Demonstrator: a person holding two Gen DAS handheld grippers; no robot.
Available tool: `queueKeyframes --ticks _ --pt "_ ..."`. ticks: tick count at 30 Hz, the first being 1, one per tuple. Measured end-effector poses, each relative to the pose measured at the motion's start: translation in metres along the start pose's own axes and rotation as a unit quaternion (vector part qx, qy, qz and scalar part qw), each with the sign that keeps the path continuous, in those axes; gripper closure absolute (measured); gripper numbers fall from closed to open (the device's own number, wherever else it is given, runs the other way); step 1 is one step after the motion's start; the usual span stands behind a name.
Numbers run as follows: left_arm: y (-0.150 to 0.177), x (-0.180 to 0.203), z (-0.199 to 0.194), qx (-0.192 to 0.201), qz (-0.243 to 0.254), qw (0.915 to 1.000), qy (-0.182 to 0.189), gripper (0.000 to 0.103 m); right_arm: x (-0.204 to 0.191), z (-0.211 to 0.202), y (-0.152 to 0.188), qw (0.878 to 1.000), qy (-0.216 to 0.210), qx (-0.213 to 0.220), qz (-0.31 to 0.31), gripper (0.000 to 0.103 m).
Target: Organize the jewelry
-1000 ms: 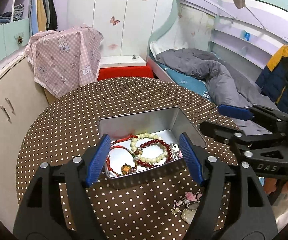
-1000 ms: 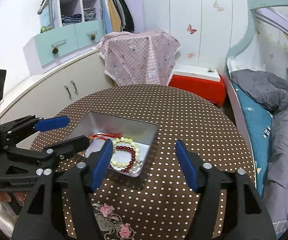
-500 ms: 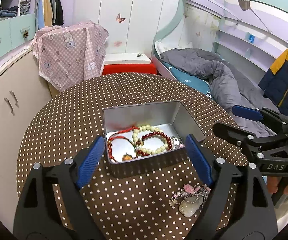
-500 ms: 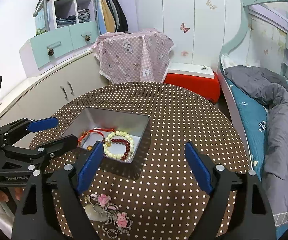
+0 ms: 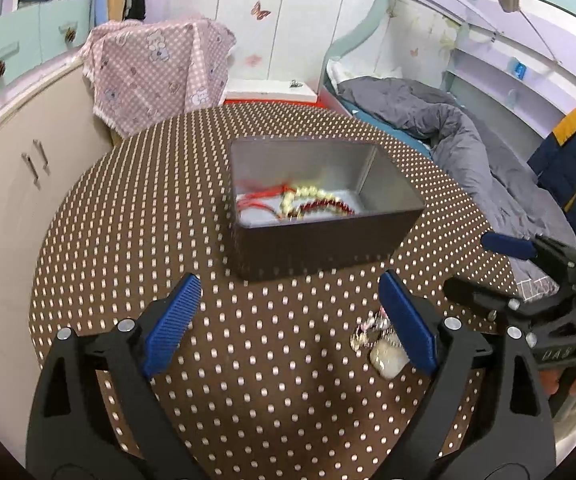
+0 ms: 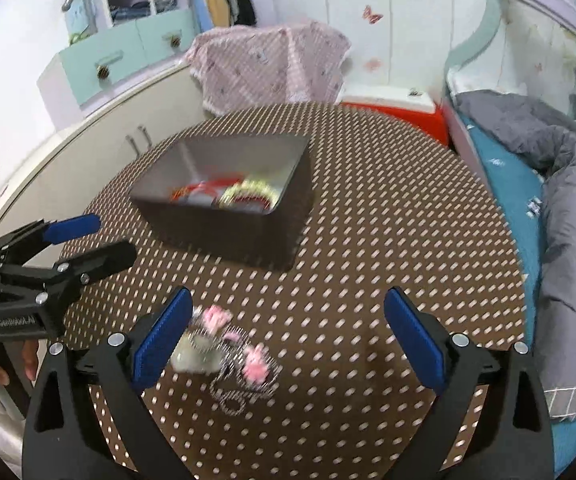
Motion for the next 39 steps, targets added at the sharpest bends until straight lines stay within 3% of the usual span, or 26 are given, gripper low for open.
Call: queueKeyframes --ticks 5,8,10,15,20,22,30,34,39 --pt "0.015 -0.005 0.004 -0.016 -0.002 0.9999 -0.004 0.014 -0.020 0.001 0.007 0.999 -0.038 0.003 -0.020 0.013" --pt "0.023 -0.010 0.006 -0.024 -0.007 0.9996 -0.010 0.014 -0.028 0.002 0.007 0.998 -0.054 0.004 -0.030 0.028" --pt "0.025 -0.014 0.007 -0.028 -0.012 0.9995 -0.010 0.014 -0.034 0.006 0.009 0.997 -0.070 0.000 -0.031 0.044" --pt "0.027 -0.023 0.006 -0.027 -0.017 0.9993 -0.019 0.014 -0.042 0.018 0.008 0.996 -0.079 -0.011 -0.041 0.064" --pt "0.030 -0.029 0.007 -0.030 -0.022 0.9990 -0.025 0.014 -0.044 0.030 0.007 0.995 -0.087 -0.021 -0.036 0.074" --pt "0.031 -0.032 0.007 -0.031 -0.022 0.9989 -0.027 0.014 -0.041 0.037 0.008 0.995 -0.093 -0.026 -0.023 0.083" --pt "0.028 -0.037 0.008 -0.031 -0.026 0.9987 -0.031 0.014 -0.028 0.030 0.009 0.995 -0.100 -0.019 0.013 0.089" --pt "0.028 -0.035 0.009 -0.034 -0.023 0.9988 -0.026 0.014 -0.025 0.027 0.008 0.995 -0.101 -0.016 0.021 0.098" --pt "0.028 -0.027 0.011 -0.035 -0.019 0.9990 -0.019 0.014 -0.023 0.024 0.007 0.995 -0.096 -0.011 0.024 0.098"
Point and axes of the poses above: each gripper's, at about its wrist camera, not at the fingertips, and z roughly the way its jaws point, x to its right, y to its underside, the point moved 9 cm from there along z, roughly the way its jaws point, and after that the axes turned 12 degrees about -z, right-handed, at the moved point
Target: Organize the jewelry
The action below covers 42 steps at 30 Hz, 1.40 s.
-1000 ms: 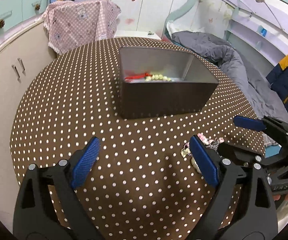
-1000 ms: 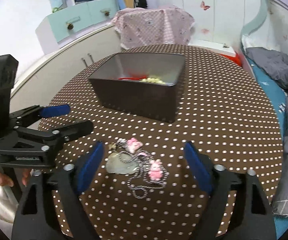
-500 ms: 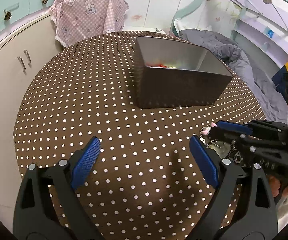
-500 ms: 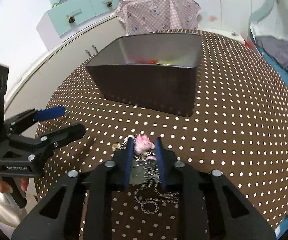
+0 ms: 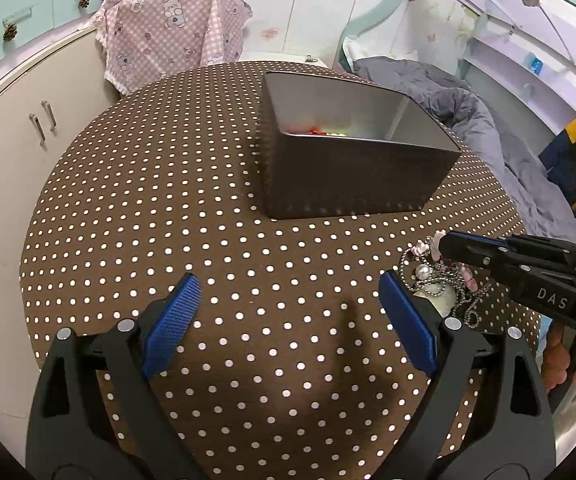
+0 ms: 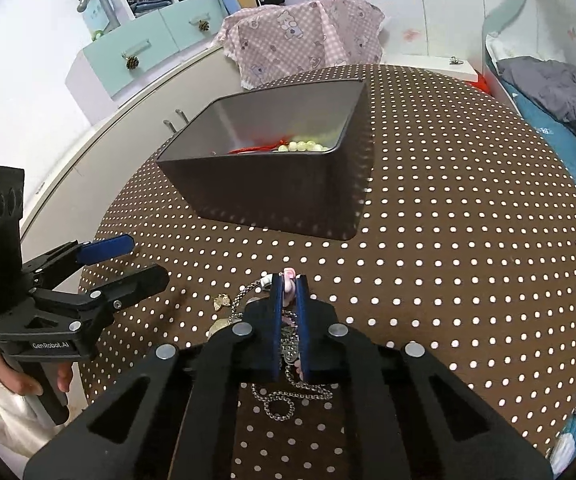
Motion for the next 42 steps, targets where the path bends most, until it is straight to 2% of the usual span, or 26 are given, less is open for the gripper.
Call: queueKeyframes --ticks 7,13,18,23,28,30,31,38,42 --pt "-0.001 0.009 0.000 -0.003 0.003 0.9998 0.018 0.014 0.000 -0.006 -0.002 1.000 0.007 0.009 0.004 0.098" --pt "-0.003 0.036 -0.001 -0.009 0.019 0.9970 0.074 0.014 0.008 -0.026 -0.005 0.999 0.024 0.033 0.009 0.098" --pt "0.004 0.077 0.001 -0.013 0.083 0.9901 0.112 0.014 0.025 -0.047 0.000 0.997 0.041 0.052 0.026 0.098" --pt "0.020 0.121 0.003 -0.025 0.168 0.9753 0.142 0.015 0.042 -0.058 0.009 0.995 0.056 0.060 0.049 0.098" --pt "0.033 0.150 0.012 -0.042 0.242 0.9570 0.154 0.040 0.053 -0.060 0.020 0.994 0.060 0.060 0.072 0.098" --pt "0.036 0.153 0.019 -0.053 0.259 0.9527 0.150 0.063 0.056 -0.061 0.024 0.993 0.059 0.060 0.077 0.098" --pt "0.036 0.153 0.023 -0.060 0.262 0.9515 0.149 0.068 0.058 -0.062 0.025 0.993 0.059 0.061 0.079 0.098" --pt "0.015 0.146 0.022 -0.047 0.262 0.9536 0.140 0.069 0.067 -0.064 0.029 0.993 0.059 0.062 0.086 0.098" --pt "0.025 0.145 0.030 -0.059 0.285 0.9489 0.123 0.069 0.064 -0.060 0.028 0.993 0.054 0.059 0.082 0.098"
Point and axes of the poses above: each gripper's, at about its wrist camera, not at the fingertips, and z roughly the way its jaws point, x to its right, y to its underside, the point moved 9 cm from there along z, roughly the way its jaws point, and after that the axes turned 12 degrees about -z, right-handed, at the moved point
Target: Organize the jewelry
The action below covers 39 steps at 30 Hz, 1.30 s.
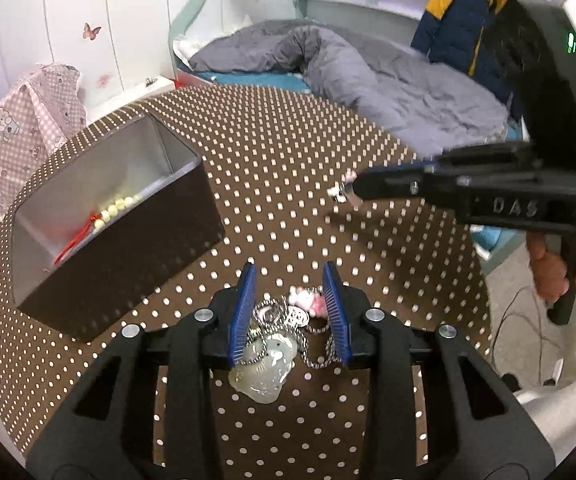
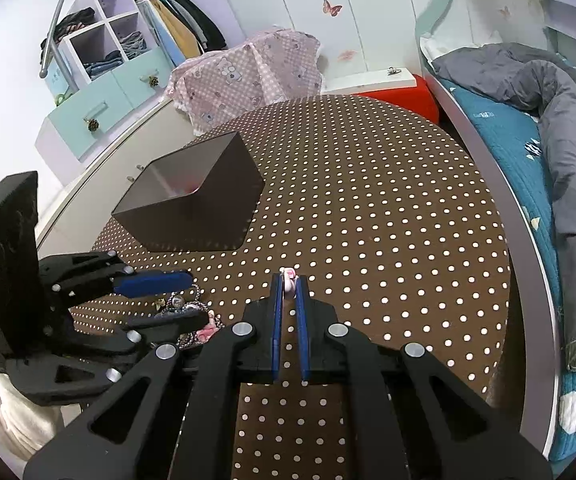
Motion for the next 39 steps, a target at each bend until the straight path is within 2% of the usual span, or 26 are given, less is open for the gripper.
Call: queueKeyframes --ticks 3,8,15,24,39 --pt "0.009 0.008 0.005 -0.011 0.018 0.9998 -0.002 0.069 -0.003 0.002 0.000 1.000 -0.002 -0.002 -0.002 0.098" --pt "0.015 0.010 0.002 -0.009 0.043 0.9990 -0.005 0.069 -0.002 0.003 0.000 1.000 -0.001 -0.004 -0.001 0.098" --pt "0.015 0.008 0.002 -0.005 0.050 0.9987 -0.007 0.074 -0.002 0.005 0.001 1.000 -0.001 -0.005 0.001 0.098" --pt "0.014 -0.003 -0.005 0.007 0.007 0.9999 0.002 0.075 -0.001 0.003 -0.001 1.000 0.001 -0.003 0.000 0.098" --pt "-0.013 -0.036 -0.044 0.077 -0.060 0.9951 -0.011 0.075 -0.018 -0.003 -0.031 0.999 0.004 0.019 -0.028 0.098"
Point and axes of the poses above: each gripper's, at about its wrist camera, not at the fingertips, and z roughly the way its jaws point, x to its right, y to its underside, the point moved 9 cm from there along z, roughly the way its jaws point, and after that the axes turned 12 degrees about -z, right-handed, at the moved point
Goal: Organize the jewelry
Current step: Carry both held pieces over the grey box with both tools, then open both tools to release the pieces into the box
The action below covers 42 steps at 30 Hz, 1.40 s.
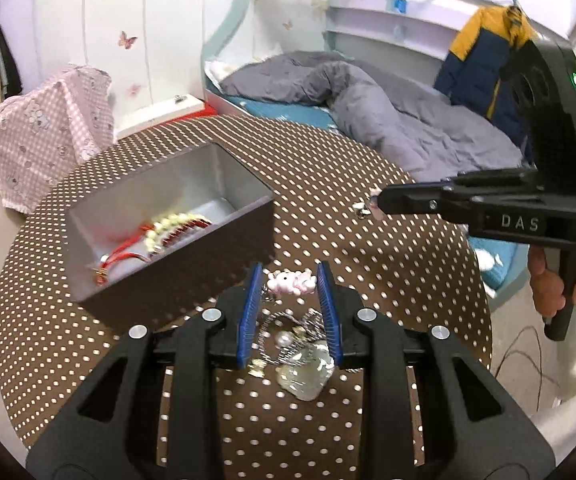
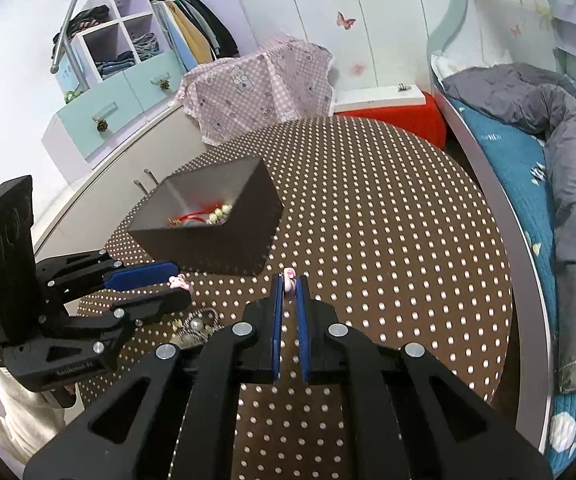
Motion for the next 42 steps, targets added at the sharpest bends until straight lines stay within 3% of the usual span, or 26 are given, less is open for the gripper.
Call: queueKeyframes --ticks 13,18,28,29,30,31,33,42 --pt "-0.041 -0.032 -0.030 0.067 -0.045 0.9964 -0.026 0.075 -0.028 0.006 -0.051 0.998 -0.016 0.034 -0.050 0.098" --pt "-0.047 -0.045 -0.032 0.076 -0.058 0.9948 -0.033 0.075 -0.041 0.018 -0.069 0.996 -0.026 0.037 -0.072 0.097" --pt "-0.047 -0.069 -0.019 0.070 -0.090 0.9921 -0.052 0.074 -0.054 0.046 -0.074 0.995 -0.040 0.013 -0.089 0.095" --pt "-0.047 -0.070 -0.018 0.068 -0.090 0.9920 -0.056 0.067 -0.054 0.047 -0.073 0.995 -0.040 0.010 -0.088 0.091" --pt "-0.047 -0.073 -0.018 0.069 -0.091 0.9912 -0.068 0.039 -0.053 0.048 -0.073 0.995 -0.039 0.009 -0.086 0.082" --pt "-0.047 -0.074 -0.019 0.074 -0.093 0.9898 -0.078 0.028 -0.052 0.048 -0.073 0.996 -0.035 0.008 -0.084 0.066" --pt "-0.049 -0.076 -0.022 0.087 -0.099 0.9879 -0.082 0.025 -0.047 0.048 -0.073 0.997 -0.021 0.009 -0.080 0.044" --pt "-0.045 -0.086 -0.019 0.075 -0.133 0.9852 -0.077 0.025 -0.035 0.043 -0.067 0.998 -0.004 0.007 -0.067 0.040"
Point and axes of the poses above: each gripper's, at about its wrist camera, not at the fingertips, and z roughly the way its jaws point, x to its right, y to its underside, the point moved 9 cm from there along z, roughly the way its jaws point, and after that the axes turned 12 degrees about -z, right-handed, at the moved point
